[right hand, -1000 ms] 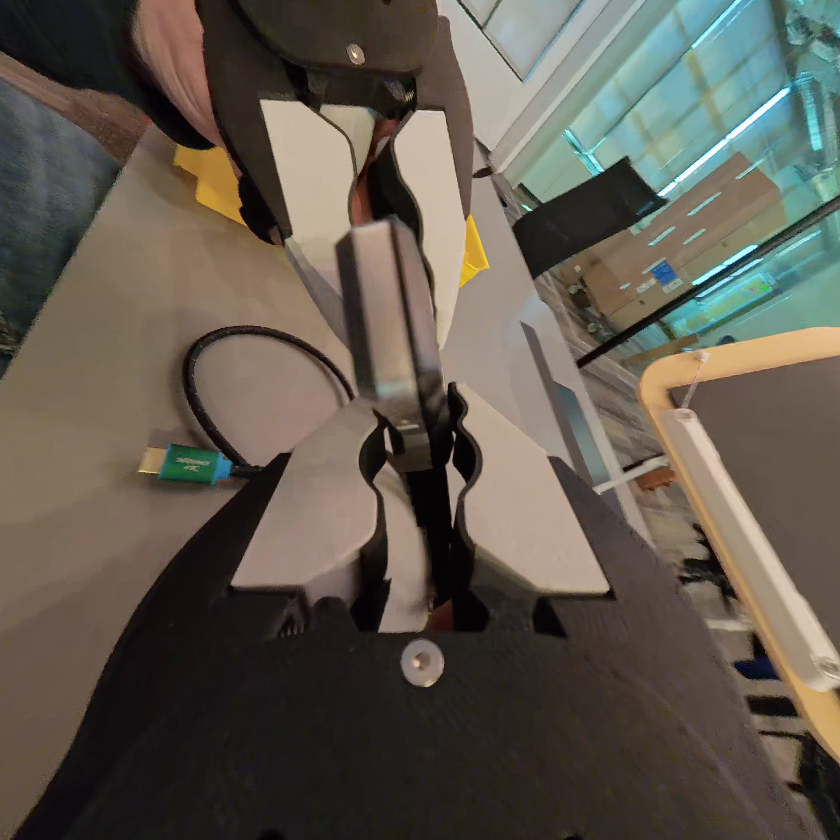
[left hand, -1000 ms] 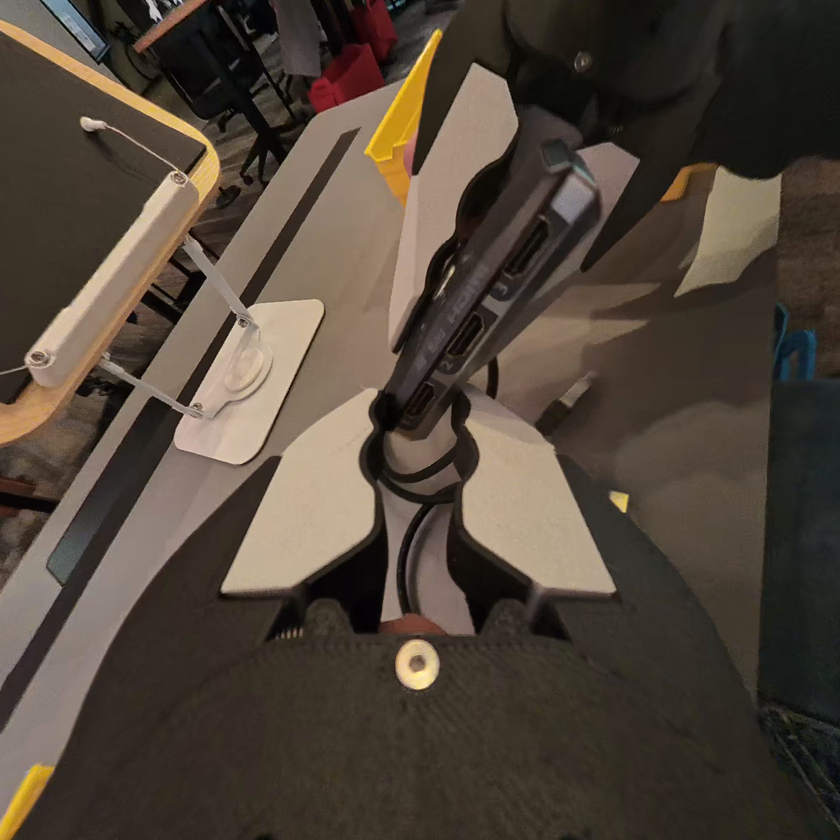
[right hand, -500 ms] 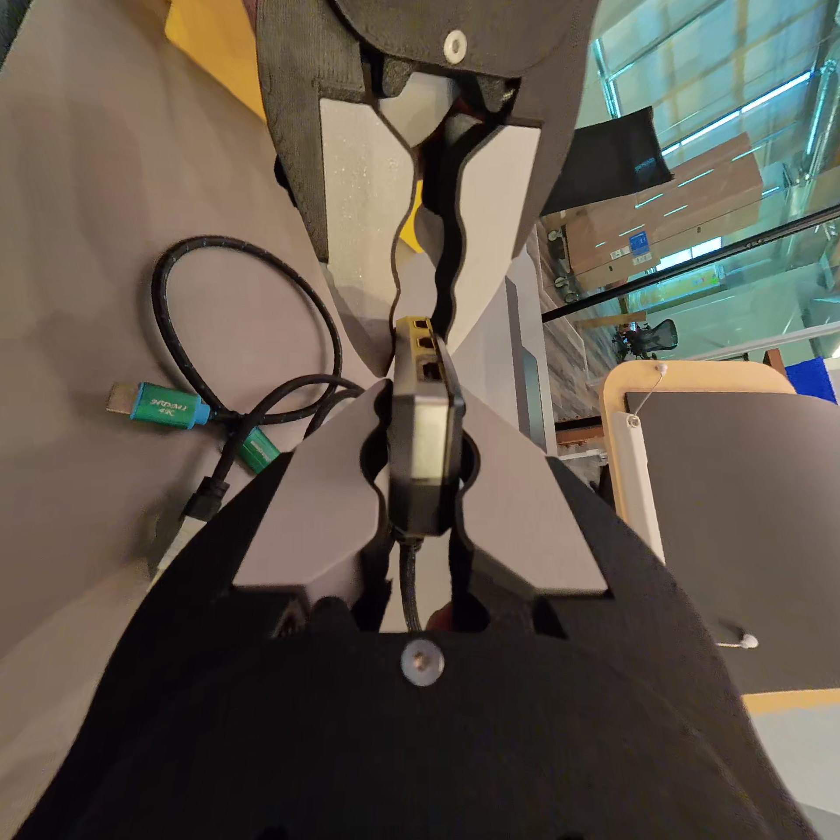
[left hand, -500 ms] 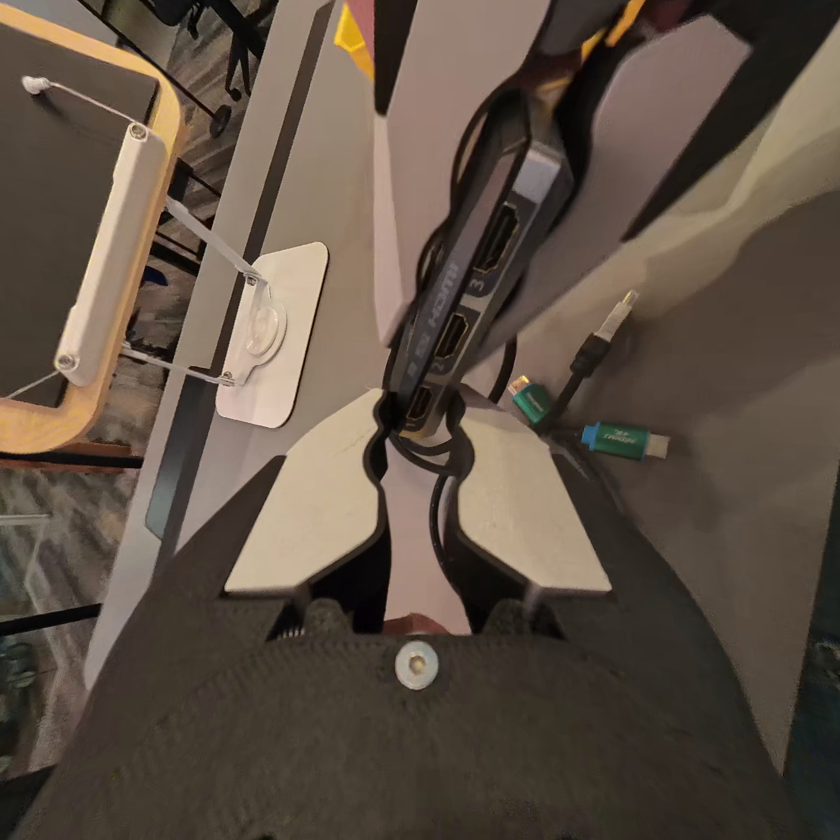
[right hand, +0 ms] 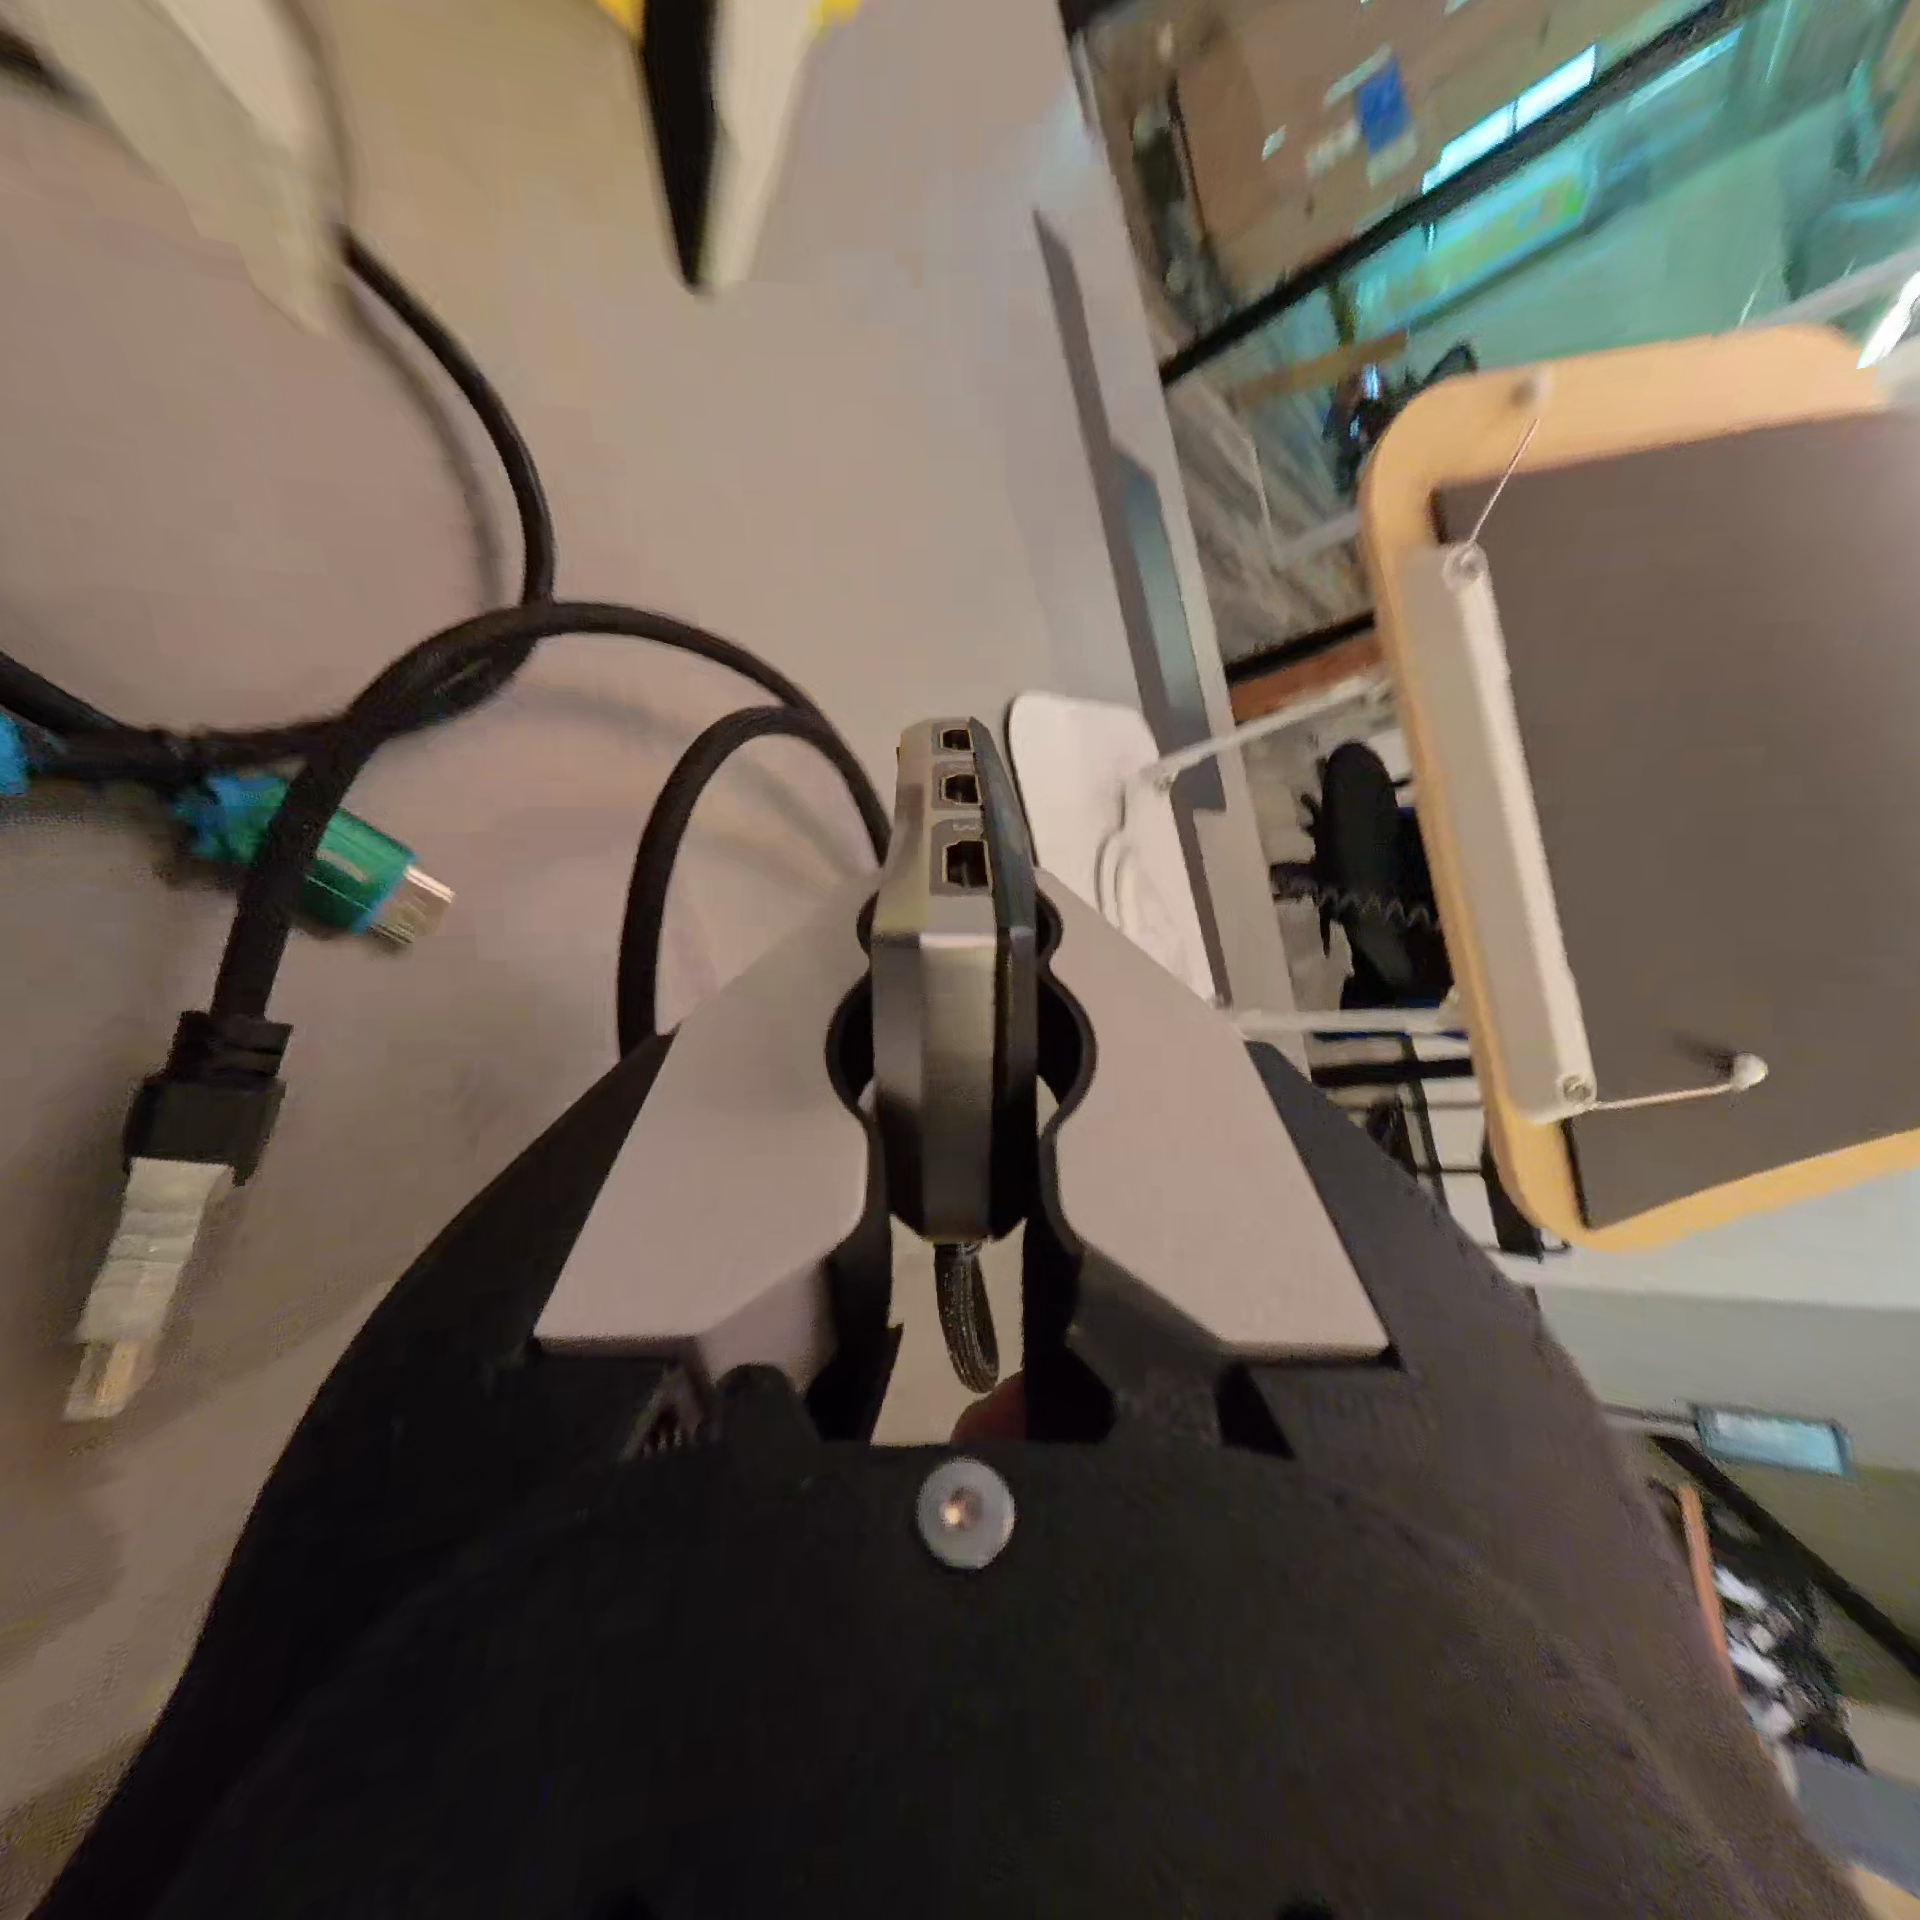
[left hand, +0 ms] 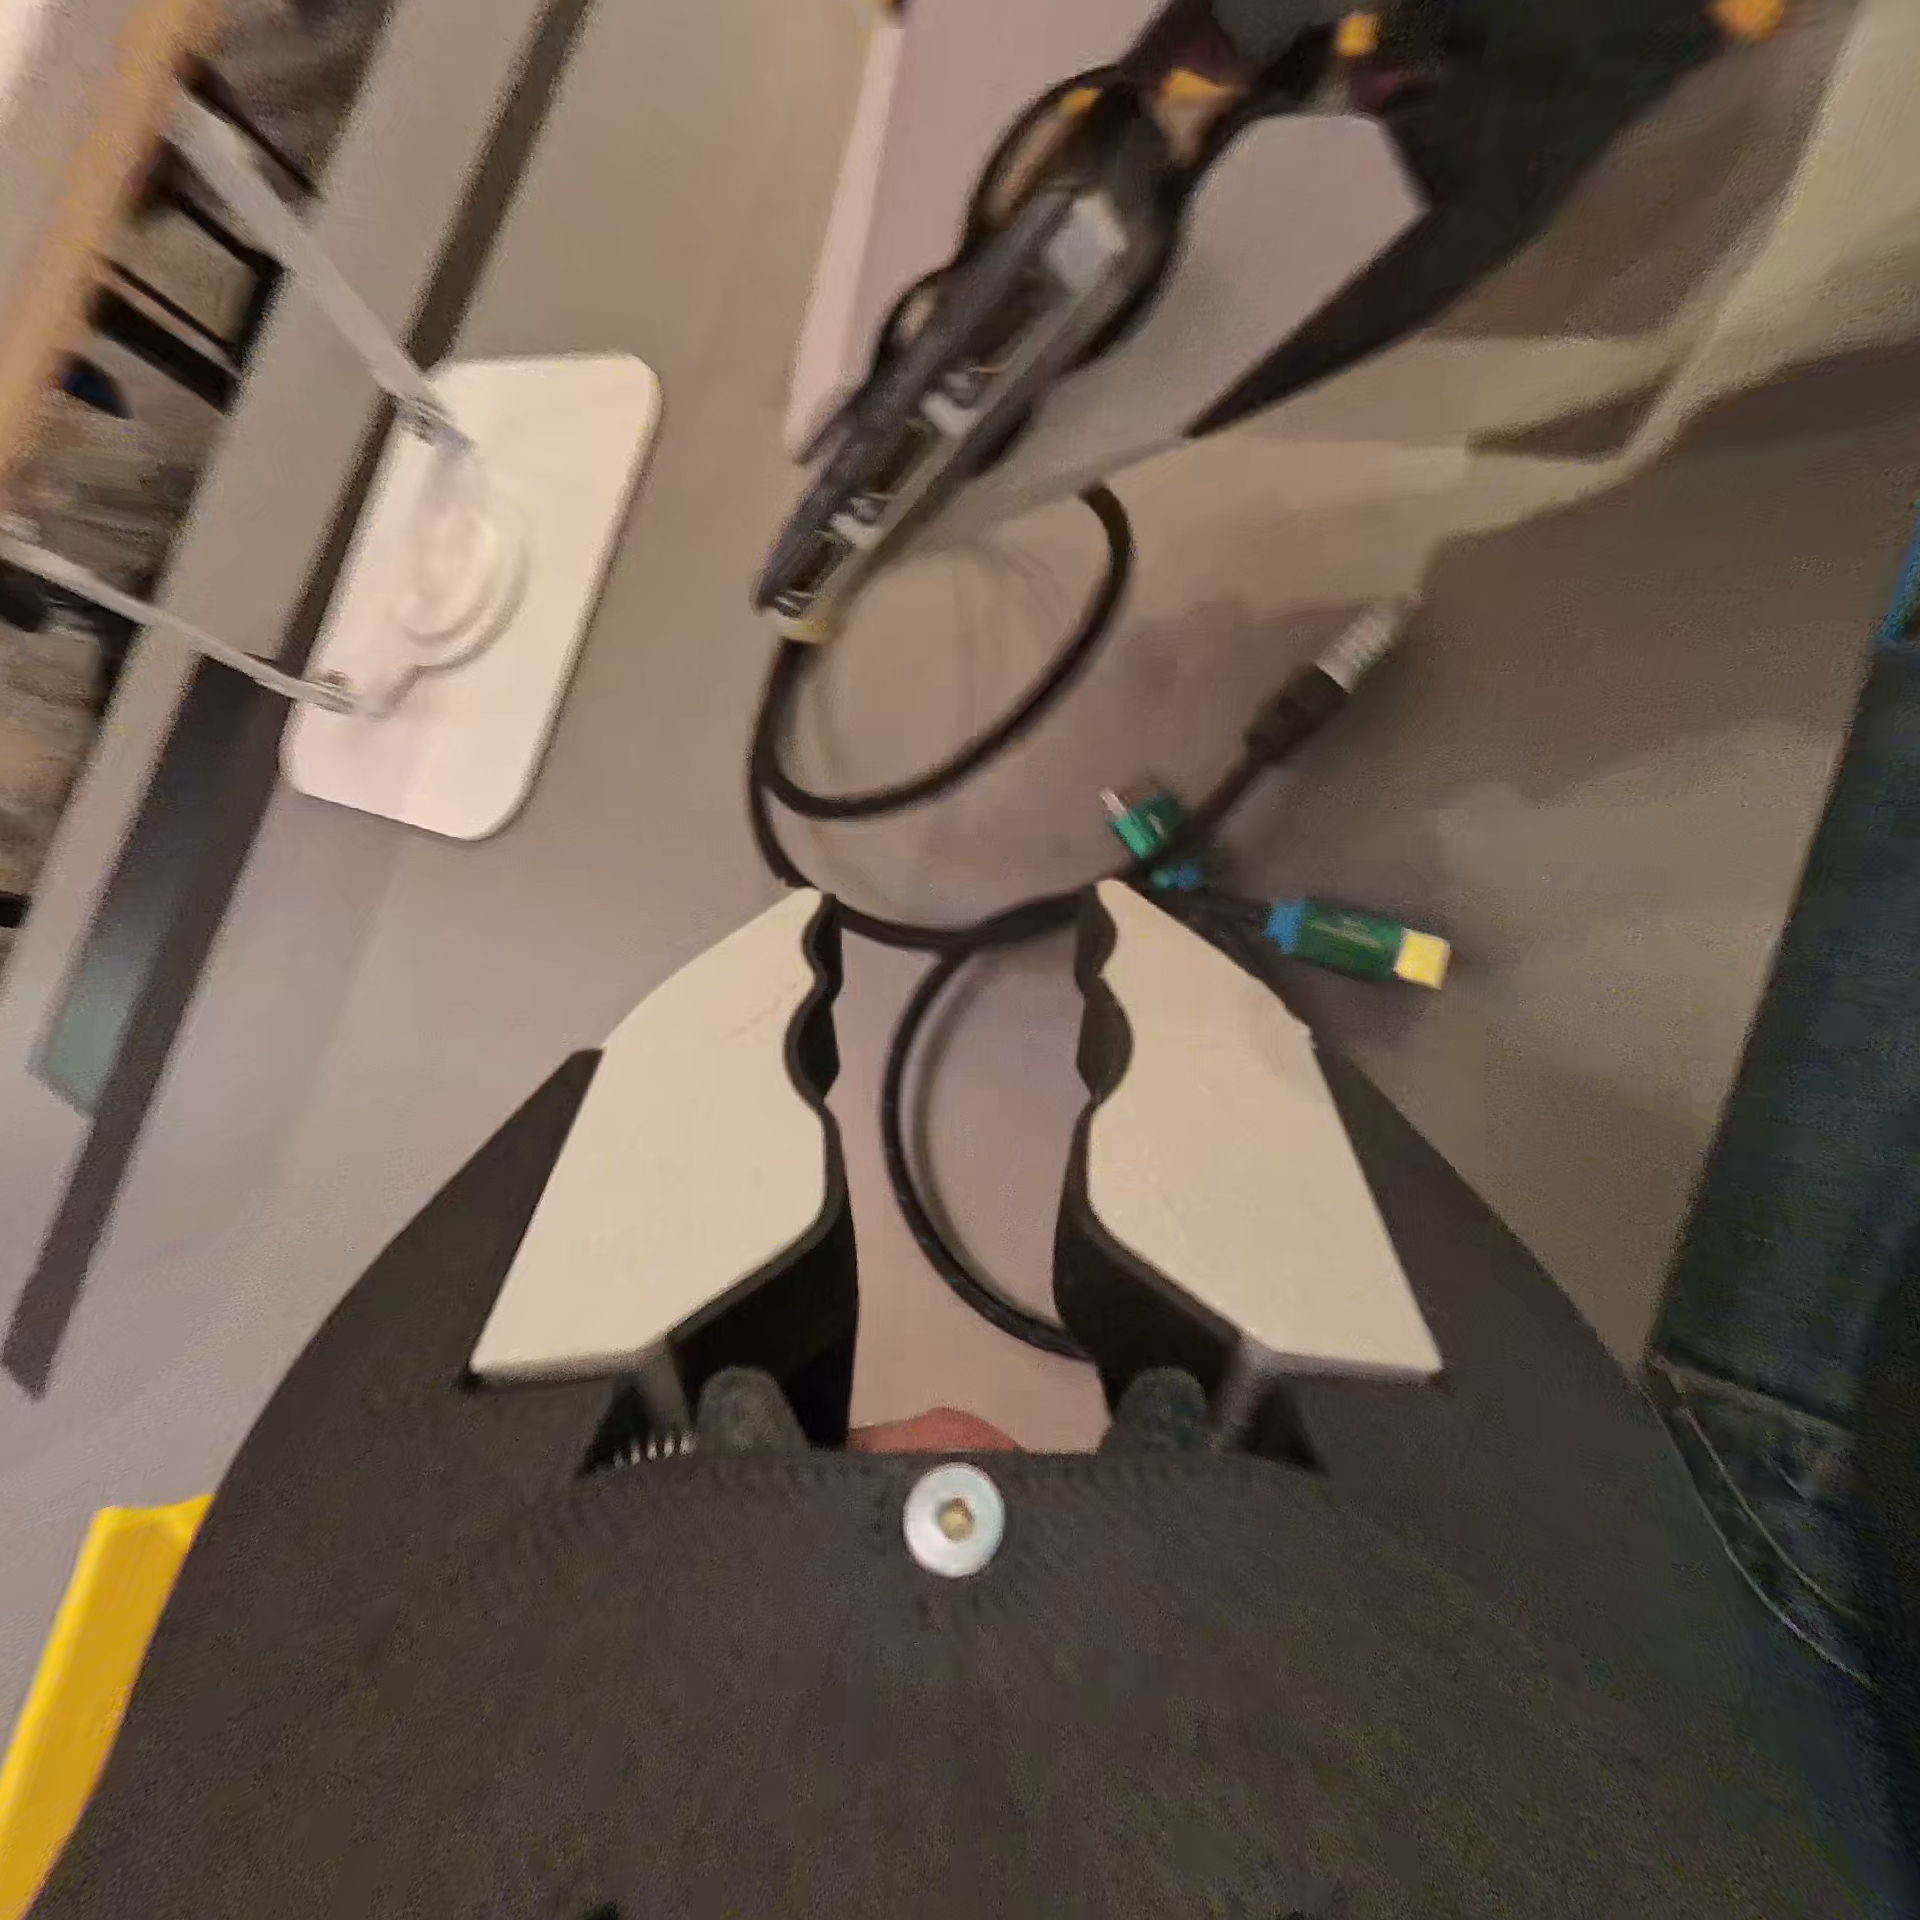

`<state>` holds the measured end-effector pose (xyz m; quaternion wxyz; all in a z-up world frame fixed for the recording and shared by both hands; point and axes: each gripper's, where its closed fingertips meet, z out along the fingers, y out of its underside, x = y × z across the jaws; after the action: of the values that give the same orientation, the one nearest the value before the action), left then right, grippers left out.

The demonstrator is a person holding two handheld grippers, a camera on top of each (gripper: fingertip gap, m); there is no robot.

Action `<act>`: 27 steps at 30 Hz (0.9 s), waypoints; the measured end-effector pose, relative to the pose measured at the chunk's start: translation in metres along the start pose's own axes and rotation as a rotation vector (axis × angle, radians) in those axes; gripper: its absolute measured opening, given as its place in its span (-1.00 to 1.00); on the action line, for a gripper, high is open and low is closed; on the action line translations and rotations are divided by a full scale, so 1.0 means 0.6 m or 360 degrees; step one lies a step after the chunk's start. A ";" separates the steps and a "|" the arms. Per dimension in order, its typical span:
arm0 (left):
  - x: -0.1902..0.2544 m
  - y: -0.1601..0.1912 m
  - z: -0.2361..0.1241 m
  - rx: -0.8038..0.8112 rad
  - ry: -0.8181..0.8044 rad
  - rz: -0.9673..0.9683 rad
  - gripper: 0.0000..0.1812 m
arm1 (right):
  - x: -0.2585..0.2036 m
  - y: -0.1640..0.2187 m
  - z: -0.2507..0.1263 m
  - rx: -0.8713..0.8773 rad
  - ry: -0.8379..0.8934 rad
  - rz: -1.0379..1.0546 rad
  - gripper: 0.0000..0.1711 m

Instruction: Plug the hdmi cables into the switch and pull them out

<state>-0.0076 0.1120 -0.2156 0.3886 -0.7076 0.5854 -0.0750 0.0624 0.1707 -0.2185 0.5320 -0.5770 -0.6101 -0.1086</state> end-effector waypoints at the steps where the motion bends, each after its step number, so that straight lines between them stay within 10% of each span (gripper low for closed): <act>1: 0.013 0.014 0.007 -0.0072 0.0048 0.0017 -0.53 | -0.005 0.016 0.012 -0.0066 0.0015 -0.0019 -0.77; 11: 0.140 0.116 0.075 -0.0495 0.0445 -0.0045 -0.47 | -0.074 0.094 0.082 -0.0360 -0.0043 -0.0144 -0.67; 16: 0.142 0.113 0.082 -0.0448 0.0500 -0.0226 -0.90 | -0.088 0.087 0.063 -0.0362 -0.0192 -0.0064 -0.57; 27: 0.118 0.108 0.069 -0.0384 0.0487 -0.0387 -0.94 | -0.102 0.068 -0.010 -0.0256 -0.0350 -0.0022 -0.26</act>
<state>-0.0129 0.0676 -0.3101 0.1960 -0.7947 0.5525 -0.1571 0.0848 0.1429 -0.2828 0.4132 -0.6219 -0.6581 -0.0969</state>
